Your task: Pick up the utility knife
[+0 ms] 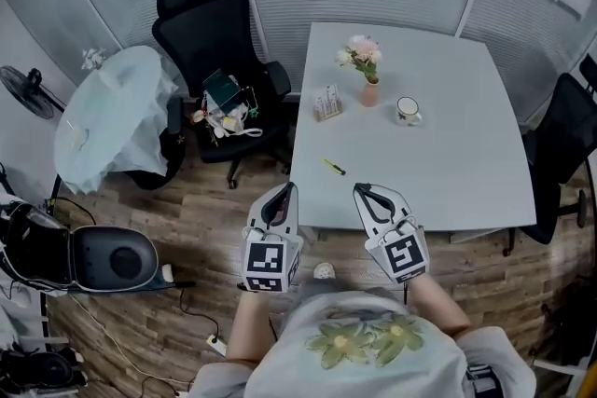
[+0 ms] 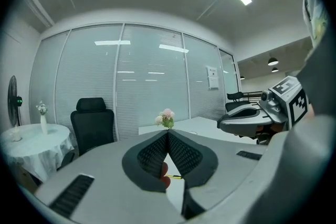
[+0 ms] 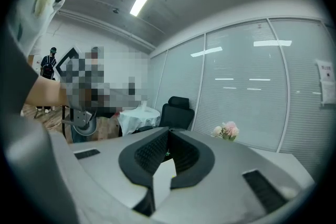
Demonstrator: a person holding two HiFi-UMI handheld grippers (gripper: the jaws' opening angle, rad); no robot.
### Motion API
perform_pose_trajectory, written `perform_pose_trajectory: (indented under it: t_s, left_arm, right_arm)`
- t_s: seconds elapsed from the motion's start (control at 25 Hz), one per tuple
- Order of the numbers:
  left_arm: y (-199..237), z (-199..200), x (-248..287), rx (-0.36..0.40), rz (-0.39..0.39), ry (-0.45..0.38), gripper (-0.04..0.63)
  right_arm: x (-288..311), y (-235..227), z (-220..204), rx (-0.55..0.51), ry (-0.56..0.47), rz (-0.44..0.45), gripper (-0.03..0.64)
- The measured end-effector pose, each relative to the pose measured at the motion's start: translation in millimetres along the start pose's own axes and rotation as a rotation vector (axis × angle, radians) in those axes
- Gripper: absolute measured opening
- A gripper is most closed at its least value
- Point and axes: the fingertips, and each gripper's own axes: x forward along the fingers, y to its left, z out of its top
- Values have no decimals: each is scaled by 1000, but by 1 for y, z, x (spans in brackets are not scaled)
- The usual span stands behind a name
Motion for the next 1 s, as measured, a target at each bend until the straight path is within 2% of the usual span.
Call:
perform_pose_trajectory:
  t_s: [0.2, 0.24, 0.36, 0.4, 0.56, 0.72, 0.88, 1.0]
  left_arm:
    - [33, -14, 43, -26, -35, 39, 15]
    - [36, -17, 51, -35, -39, 47, 15]
    - [37, -28, 72, -58, -57, 72, 15]
    - [36, -30, 78, -60, -62, 79, 15]
    - [38, -31, 100, -57, -73, 91, 15]
    - [46, -36, 119, -66, -51, 121, 15]
    - [47, -37, 145, -47, -61, 133, 15]
    - [48, -43, 157, -60, -63, 139, 15]
  right_arm:
    - [49, -13, -4, -2, 30, 0, 5]
    - [56, -14, -6, -4, 38, 6, 37]
    - [71, -18, -13, -1, 54, 34, 51]
    - [76, -20, -15, -1, 57, 45, 85]
    - [95, -32, -24, -17, 64, 89, 149]
    - [113, -47, -33, -19, 86, 131, 149]
    - [127, -65, -45, -8, 105, 145, 149]
    - [135, -66, -61, -3, 134, 165, 147]
